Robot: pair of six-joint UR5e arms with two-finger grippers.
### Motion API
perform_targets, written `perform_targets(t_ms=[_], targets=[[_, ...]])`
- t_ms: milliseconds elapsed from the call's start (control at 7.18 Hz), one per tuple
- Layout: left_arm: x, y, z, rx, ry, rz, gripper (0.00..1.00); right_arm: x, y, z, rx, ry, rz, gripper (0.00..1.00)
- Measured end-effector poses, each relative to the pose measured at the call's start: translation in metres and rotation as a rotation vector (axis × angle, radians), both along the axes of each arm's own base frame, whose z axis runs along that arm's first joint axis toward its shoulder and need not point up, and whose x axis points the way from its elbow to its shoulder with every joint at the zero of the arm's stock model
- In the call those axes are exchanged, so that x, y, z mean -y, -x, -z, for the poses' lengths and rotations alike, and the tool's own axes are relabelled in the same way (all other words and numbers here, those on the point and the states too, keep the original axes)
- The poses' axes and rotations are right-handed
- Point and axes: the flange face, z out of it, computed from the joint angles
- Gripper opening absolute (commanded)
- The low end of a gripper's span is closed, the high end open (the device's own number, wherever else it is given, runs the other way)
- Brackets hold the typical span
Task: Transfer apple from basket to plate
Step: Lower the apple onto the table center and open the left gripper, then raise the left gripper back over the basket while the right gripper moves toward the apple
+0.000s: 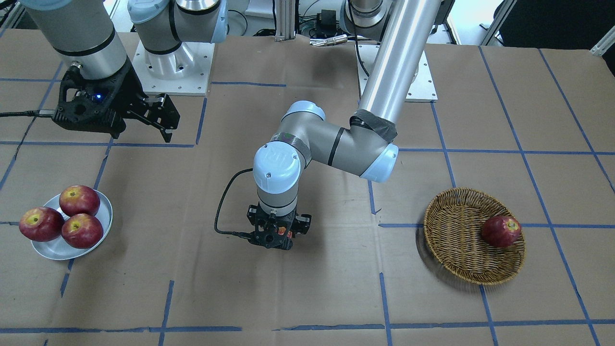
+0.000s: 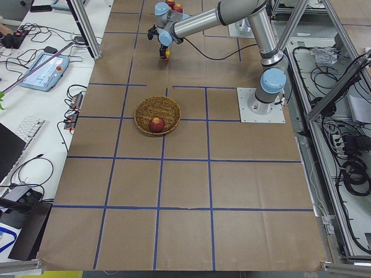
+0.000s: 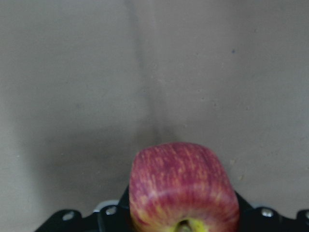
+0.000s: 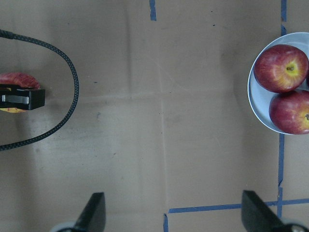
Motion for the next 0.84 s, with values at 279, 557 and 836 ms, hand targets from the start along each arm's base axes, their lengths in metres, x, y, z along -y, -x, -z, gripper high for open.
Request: perform_targets(t_ms=[279,557,836], targets=[[0.003,-0.001,-0.023,-0.01,0.024,-0.003,0.99,0.0,0.0,0.0,0.0,0.0,0.0,1.0],[-0.002,-0.023,-0.093,-0.021,0.044,-0.025,0.99,0.0,0.0,0.0,0.001,0.0,0.0,1.0],[-0.03,-0.072,-0.192,-0.017,0.026,-0.026,0.99,0.0,0.0,0.0,0.001,0.0,0.0,1.0]])
